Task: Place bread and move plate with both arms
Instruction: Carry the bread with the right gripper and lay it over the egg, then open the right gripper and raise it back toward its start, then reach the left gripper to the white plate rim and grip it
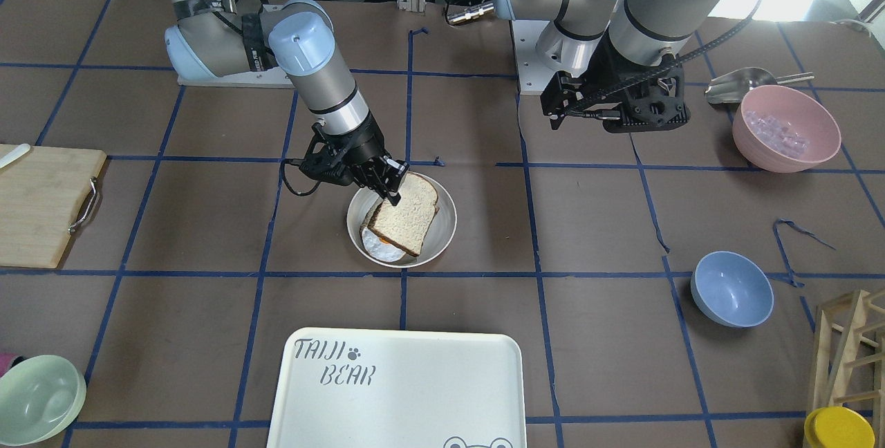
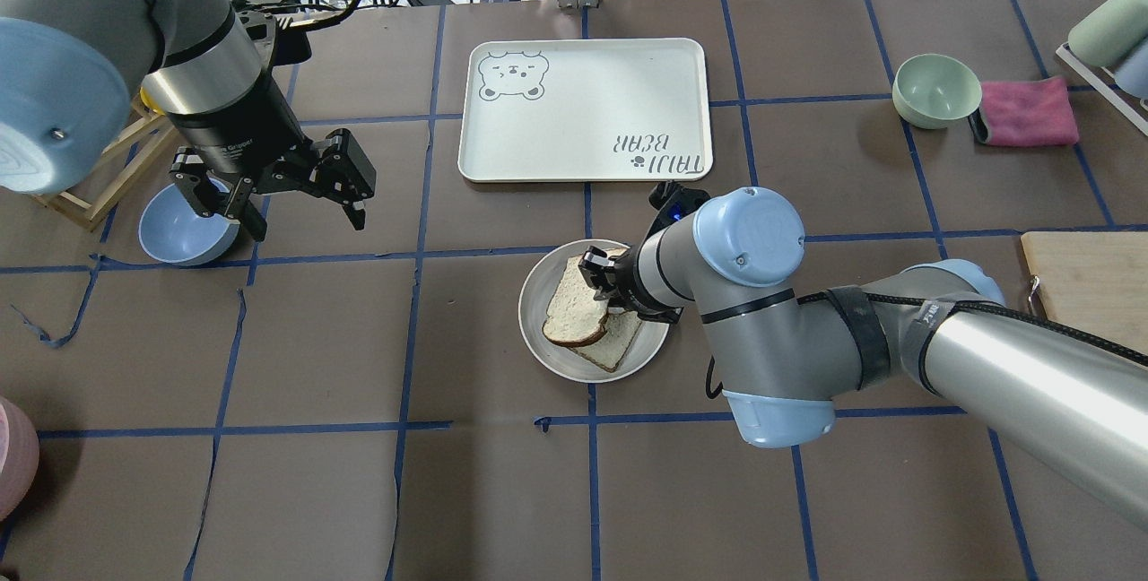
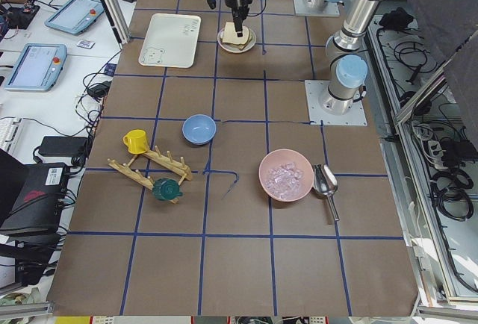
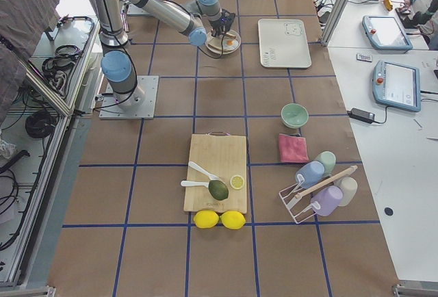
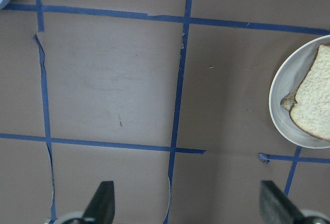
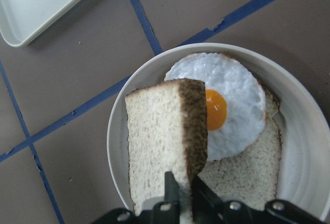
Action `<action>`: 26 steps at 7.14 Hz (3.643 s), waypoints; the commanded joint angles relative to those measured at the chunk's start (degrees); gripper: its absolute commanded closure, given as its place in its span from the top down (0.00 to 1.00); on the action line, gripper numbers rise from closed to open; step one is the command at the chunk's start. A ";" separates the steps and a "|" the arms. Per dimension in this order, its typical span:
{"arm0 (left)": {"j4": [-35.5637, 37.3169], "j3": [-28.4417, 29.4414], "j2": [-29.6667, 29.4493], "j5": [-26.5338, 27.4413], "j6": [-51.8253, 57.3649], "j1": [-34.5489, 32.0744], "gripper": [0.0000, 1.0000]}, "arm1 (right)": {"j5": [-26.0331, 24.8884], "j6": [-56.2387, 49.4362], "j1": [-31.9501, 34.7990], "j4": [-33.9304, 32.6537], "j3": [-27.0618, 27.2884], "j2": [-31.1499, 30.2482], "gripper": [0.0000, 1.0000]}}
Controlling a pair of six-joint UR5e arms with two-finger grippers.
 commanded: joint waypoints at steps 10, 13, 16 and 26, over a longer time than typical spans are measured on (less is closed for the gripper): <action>0.62 0.33 -0.14 0.55 1.65 0.60 1.00 | -10.88 -23.11 -8.03 45.74 -28.83 -1.40 1.00; 6.33 -0.11 -2.06 0.03 4.03 0.61 1.00 | -16.69 -34.40 -10.95 59.77 -41.94 -1.49 1.00; 10.89 -1.42 -6.45 -0.15 0.54 -1.23 1.00 | -16.87 -40.28 -11.91 66.53 -42.94 -6.76 1.00; 37.97 -15.58 -17.79 -4.10 -2.39 -13.37 0.71 | -15.90 -48.13 -13.68 65.85 -42.94 -6.94 1.00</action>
